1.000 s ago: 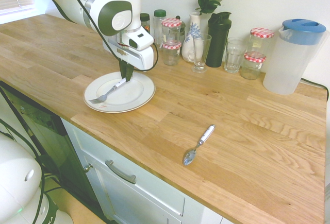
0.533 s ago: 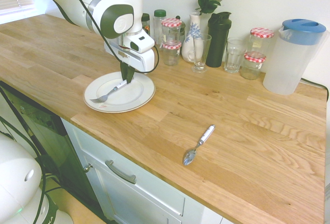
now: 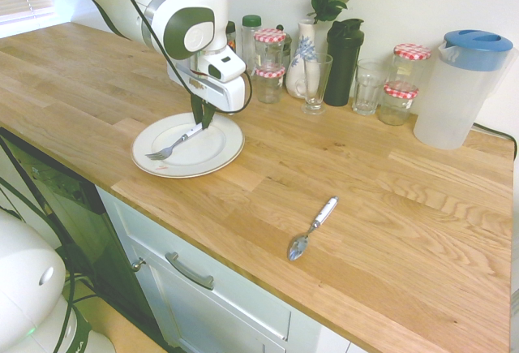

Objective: Put the fork into the plate

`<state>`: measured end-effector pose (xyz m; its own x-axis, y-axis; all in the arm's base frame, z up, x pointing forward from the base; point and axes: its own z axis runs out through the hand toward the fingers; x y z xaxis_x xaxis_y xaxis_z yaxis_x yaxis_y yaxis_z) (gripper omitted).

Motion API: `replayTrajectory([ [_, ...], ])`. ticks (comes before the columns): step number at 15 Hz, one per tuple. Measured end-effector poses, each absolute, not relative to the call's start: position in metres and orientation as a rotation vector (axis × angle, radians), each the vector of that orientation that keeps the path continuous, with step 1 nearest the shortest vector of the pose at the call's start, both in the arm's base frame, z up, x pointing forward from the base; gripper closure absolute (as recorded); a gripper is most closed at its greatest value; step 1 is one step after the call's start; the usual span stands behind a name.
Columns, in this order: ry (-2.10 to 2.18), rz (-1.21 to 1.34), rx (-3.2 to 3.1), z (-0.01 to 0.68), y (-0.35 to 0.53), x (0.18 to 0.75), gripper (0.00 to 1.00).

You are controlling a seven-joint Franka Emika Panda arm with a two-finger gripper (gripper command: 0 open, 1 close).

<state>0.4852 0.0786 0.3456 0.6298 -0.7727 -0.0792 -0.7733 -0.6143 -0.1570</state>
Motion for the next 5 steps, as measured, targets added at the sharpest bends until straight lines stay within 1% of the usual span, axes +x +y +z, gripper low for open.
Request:
replayTrajectory([
  [5, 1.274, -0.01, -2.644, 0.357, 0.07, 0.488, 0.0],
])
